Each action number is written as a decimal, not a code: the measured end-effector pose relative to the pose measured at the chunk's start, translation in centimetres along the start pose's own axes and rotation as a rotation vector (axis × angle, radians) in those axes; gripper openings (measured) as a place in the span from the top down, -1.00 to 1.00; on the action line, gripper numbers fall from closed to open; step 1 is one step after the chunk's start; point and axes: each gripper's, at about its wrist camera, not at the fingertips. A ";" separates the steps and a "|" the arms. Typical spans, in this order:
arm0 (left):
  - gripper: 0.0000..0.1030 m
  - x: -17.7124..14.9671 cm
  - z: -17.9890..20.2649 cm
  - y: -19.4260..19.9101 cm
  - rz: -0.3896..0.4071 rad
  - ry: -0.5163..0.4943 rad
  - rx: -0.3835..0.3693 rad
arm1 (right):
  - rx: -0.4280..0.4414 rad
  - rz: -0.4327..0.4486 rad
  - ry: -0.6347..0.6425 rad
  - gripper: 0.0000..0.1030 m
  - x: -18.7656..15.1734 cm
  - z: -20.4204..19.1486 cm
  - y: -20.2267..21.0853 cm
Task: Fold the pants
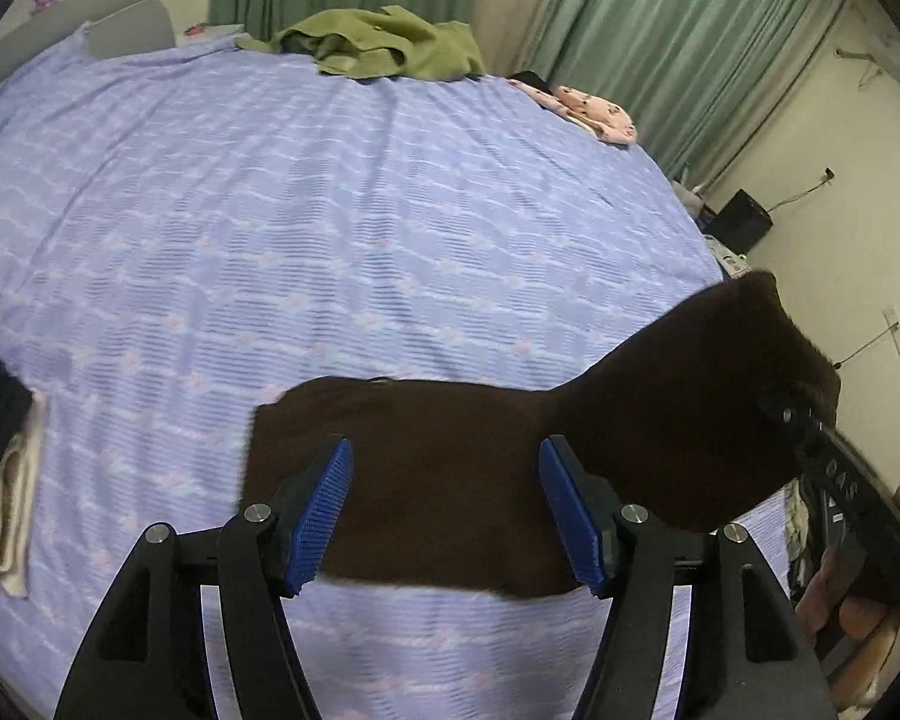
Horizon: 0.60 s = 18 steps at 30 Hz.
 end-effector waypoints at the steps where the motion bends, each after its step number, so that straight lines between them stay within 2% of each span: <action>1: -0.24 -0.2 -0.4 0.3 -0.003 0.003 -0.005 | -0.006 -0.007 0.014 0.18 0.2 -1.0 0.1; 3: -0.24 -0.7 -1.7 1.1 -0.012 0.007 -0.012 | -0.008 -0.015 0.031 0.18 0.5 -2.7 0.4; 8: -0.24 -2.5 -4.7 2.4 -0.009 0.009 0.030 | -0.013 -0.038 0.100 0.18 0.4 -7.7 0.1; 18: -0.23 -6.0 -10.6 3.0 -0.015 0.067 0.088 | -0.015 -0.120 0.284 0.18 -2.5 -18.2 -4.7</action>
Point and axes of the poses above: each gripper's, at about its wrist camera, not at the fingertips, and y roughly against the way its jaws point, z to its right, x to its top, and after that the axes turned 7 degrees about -z, right-handed
